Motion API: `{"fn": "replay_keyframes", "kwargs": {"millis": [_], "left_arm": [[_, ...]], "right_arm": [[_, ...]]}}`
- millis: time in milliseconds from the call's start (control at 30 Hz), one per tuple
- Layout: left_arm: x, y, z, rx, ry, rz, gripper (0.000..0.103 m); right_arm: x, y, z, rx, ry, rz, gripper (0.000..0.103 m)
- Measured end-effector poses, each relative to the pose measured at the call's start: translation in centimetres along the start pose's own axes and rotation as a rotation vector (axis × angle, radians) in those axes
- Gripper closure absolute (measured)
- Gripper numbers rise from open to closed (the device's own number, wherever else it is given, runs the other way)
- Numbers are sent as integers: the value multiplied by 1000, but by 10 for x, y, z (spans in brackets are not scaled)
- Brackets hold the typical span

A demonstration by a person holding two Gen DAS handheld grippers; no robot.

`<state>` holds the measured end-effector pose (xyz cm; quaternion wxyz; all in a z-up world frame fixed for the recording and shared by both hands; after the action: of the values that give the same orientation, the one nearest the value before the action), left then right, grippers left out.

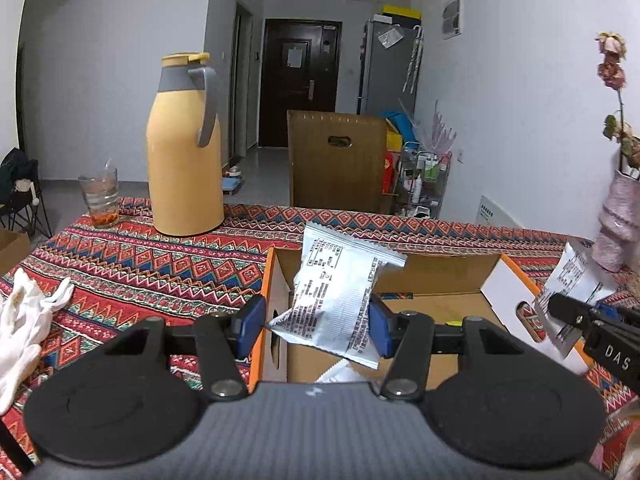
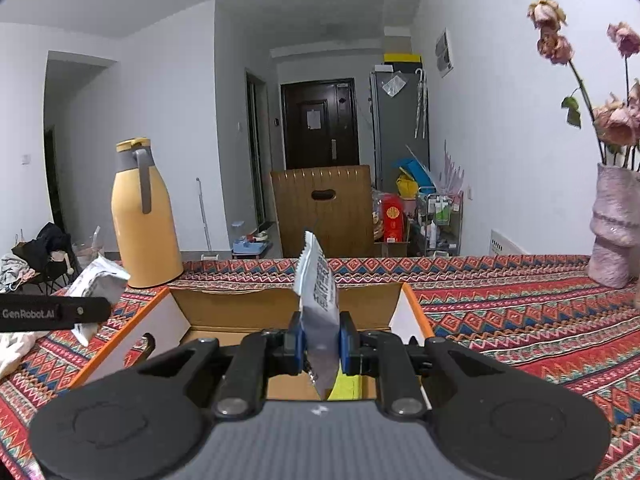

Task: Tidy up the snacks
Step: 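Carry both white wrappers into the orange box and release them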

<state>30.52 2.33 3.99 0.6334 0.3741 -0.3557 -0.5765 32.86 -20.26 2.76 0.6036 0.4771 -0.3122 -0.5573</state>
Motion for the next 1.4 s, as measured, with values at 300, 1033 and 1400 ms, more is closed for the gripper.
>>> {"fn": "replay_keyframes", "kwargs": {"millis": [300, 1033, 1400], "left_arm": [[-2, -11, -26, -6, -5, 19, 48], [-5, -16, -13, 47, 12, 35, 0], [-6, -16, -8, 53, -3, 43, 0]], "right_arm": [[0, -16, -23, -23, 3, 5, 87], [3, -18, -11, 2, 2, -17, 0], [1, -15, -3, 27, -6, -14, 0]]}}
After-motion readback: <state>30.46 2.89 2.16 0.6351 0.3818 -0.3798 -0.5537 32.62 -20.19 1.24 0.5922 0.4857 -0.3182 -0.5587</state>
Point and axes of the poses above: each gripper's, at about its wrist camera, not at the fingertips, and z roughly against the way its jaws point, x to its right, y to its top, the point moved 3 cm from there along -z, roughly the way its jaws point, and after that the axes turned 3 degrees about -z, right-handed, at the moved point
